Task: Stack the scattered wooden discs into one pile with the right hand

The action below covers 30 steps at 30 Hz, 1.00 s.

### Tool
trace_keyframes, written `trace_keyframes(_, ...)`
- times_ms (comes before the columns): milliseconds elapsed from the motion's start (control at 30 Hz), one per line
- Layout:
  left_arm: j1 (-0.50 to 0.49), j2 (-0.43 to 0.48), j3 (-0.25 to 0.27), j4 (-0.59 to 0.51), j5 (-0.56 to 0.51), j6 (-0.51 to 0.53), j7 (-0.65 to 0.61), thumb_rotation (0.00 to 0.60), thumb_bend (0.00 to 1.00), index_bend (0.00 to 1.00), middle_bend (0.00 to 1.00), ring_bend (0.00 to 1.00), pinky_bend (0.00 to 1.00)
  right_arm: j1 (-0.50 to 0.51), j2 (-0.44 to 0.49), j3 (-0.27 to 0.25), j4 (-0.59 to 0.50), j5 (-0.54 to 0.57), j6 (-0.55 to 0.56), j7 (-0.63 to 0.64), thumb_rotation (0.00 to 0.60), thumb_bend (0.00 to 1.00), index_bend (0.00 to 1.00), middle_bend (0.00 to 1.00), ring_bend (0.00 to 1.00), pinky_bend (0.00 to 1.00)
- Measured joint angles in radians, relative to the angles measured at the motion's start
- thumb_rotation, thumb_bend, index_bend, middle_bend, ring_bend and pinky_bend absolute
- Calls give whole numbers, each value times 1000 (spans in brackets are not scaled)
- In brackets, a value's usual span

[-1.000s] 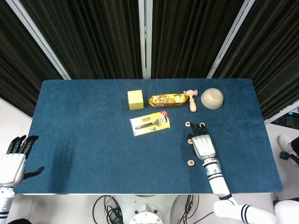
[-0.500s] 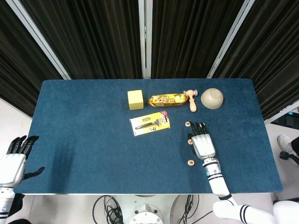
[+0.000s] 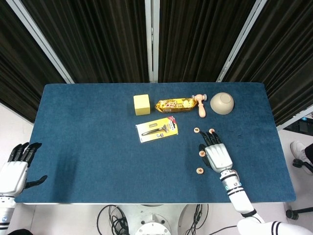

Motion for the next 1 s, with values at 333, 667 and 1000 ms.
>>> trace_keyframes(333, 0, 3, 3, -6, 5, 1, 2, 600, 126, 100, 87, 0, 0, -29, 59, -73, -100, -18, 0, -73, 600, 335, 605, 54, 0, 0)
trace_keyframes(667, -2, 16, 9, -10, 7, -11, -24, 600, 126, 100, 87, 0, 0, -42, 41, -109, -98, -63, 11, -105, 600, 332, 604, 53, 0, 0)
trace_keyframes(1000, -1, 21, 9, -15, 8, -9, -30, 600, 127, 100, 87, 0, 0, -50, 35, -113, -95, -66, 11, -113, 600, 332, 591, 51, 0, 0)
